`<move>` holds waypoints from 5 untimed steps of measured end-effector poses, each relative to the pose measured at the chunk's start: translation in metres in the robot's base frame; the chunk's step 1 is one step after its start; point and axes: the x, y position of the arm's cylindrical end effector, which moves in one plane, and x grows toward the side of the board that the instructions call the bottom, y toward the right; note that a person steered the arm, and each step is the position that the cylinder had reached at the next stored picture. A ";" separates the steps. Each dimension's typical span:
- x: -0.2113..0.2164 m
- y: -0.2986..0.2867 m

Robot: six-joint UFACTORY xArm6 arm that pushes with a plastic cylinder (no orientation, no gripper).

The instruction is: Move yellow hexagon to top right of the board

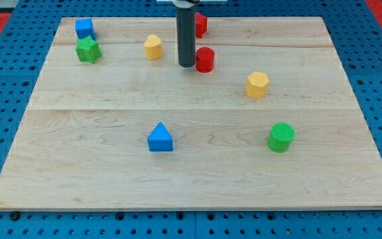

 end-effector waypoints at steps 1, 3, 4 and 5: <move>0.019 0.006; 0.048 0.079; 0.056 0.115; 0.069 0.143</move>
